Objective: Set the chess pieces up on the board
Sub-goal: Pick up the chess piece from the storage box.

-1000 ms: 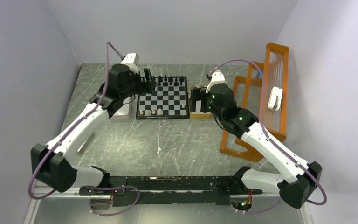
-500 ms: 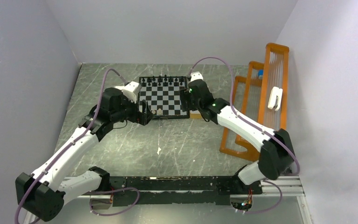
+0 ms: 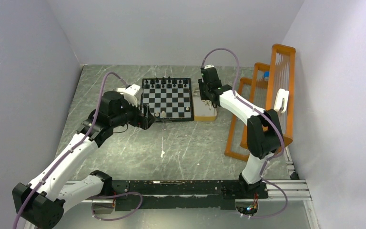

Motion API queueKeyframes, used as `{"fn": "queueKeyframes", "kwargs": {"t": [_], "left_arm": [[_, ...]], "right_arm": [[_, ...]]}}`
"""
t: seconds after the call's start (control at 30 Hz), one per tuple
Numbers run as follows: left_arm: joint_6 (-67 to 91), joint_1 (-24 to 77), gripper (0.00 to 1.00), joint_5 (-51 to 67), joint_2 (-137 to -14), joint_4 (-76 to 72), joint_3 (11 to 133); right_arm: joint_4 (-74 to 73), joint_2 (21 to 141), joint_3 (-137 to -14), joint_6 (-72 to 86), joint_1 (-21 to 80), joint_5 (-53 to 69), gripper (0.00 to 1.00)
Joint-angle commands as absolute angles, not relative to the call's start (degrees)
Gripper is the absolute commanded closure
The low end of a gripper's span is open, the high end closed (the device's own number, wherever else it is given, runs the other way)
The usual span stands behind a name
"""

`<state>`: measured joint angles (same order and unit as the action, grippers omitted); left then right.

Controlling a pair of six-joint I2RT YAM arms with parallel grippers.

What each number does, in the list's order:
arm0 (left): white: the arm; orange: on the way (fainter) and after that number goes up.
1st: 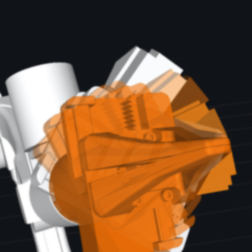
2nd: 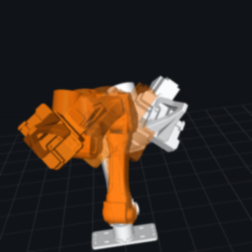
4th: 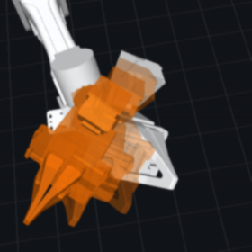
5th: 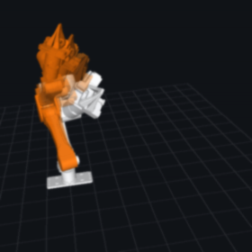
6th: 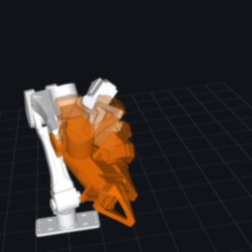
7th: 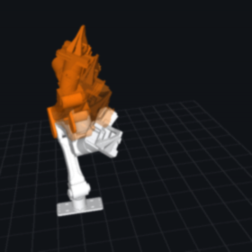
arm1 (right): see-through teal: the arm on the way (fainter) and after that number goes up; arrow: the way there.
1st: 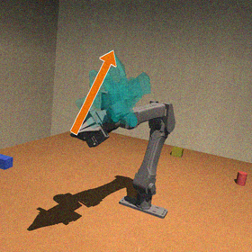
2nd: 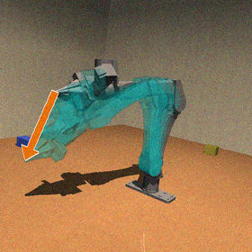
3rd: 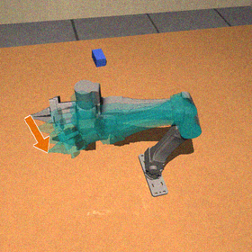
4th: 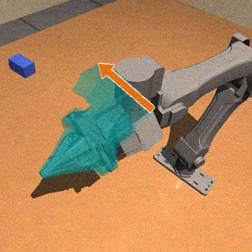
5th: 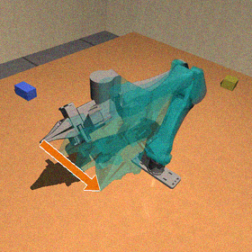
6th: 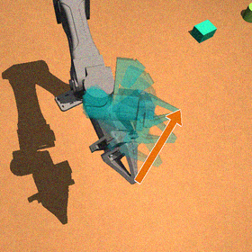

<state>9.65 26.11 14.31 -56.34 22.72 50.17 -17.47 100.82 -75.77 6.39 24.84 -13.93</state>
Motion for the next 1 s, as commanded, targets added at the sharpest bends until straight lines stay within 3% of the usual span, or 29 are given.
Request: {"fn": "queueKeyframes", "kwargs": {"t": [0.0, 0.37, 0.97], "left_arm": [[9.4, 25.84, 0.05, 12.87, -54.75, 23.25, 50.31], [9.44, 25.84, 0.08, 11.93, -54.24, 23.47, 50.37], [9.59, 25.83, 0.09, 9.36, -53.17, 23.99, 50.53]], "right_arm": [[-17.54, 106.26, -80.03, 4.66, 24.64, -14.88, 0.64], [-19.29, 115.58, -86.46, 3.61, 24.2, -18.75, 0.71], [-20.59, 119.27, -87.05, 4.94, 22.14, -16.3, 0.75]]}}
